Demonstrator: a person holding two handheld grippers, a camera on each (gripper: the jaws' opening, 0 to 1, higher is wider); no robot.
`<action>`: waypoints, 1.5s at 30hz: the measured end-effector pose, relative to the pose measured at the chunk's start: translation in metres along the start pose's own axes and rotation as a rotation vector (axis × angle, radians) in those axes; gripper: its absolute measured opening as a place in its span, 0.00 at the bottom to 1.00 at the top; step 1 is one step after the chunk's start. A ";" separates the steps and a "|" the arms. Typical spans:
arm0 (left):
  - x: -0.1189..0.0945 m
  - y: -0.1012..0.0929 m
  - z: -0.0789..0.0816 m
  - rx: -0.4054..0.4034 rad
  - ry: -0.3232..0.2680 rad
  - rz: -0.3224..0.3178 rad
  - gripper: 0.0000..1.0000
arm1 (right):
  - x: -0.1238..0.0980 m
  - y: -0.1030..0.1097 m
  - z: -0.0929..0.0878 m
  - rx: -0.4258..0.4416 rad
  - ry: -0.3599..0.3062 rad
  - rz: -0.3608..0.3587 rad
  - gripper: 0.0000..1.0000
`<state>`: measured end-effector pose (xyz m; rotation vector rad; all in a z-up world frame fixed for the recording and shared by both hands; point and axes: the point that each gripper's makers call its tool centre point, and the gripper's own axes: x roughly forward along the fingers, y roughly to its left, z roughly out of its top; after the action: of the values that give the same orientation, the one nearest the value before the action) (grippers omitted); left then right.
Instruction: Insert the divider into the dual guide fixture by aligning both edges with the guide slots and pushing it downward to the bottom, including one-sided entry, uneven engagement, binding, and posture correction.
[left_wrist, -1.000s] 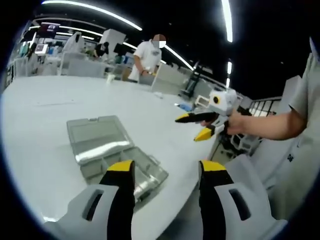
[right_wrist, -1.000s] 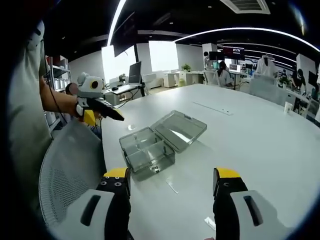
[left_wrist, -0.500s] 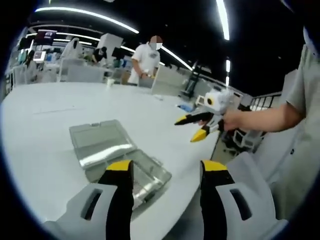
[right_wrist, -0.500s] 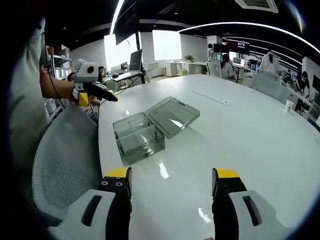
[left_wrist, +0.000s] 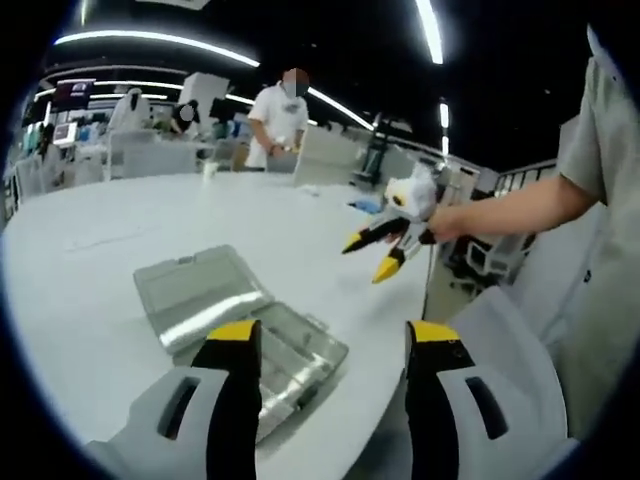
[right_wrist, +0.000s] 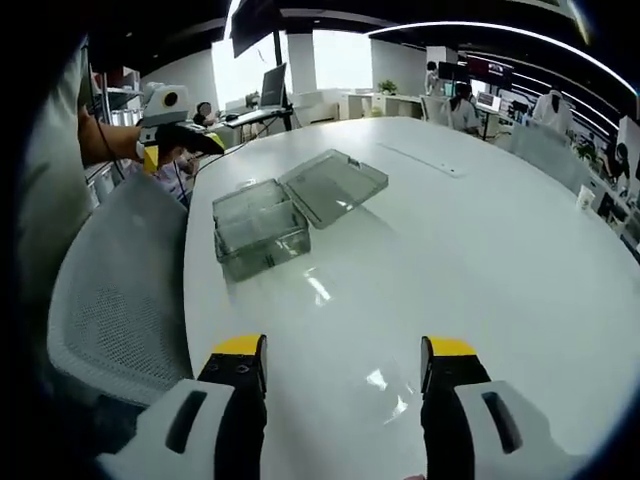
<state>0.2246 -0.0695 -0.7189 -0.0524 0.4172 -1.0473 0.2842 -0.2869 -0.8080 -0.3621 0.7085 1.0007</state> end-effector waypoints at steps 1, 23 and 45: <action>0.000 -0.002 0.000 0.007 0.001 -0.007 0.57 | 0.000 0.000 -0.002 -0.005 0.006 0.006 0.58; 0.010 -0.005 -0.014 0.124 0.073 -0.012 0.63 | 0.010 -0.016 -0.045 -0.201 0.258 0.084 0.47; 0.011 -0.001 -0.019 0.094 0.083 0.004 0.63 | 0.023 -0.024 -0.064 -0.353 0.403 0.176 0.37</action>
<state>0.2216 -0.0765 -0.7390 0.0766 0.4427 -1.0663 0.2890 -0.3210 -0.8713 -0.8372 0.9383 1.2389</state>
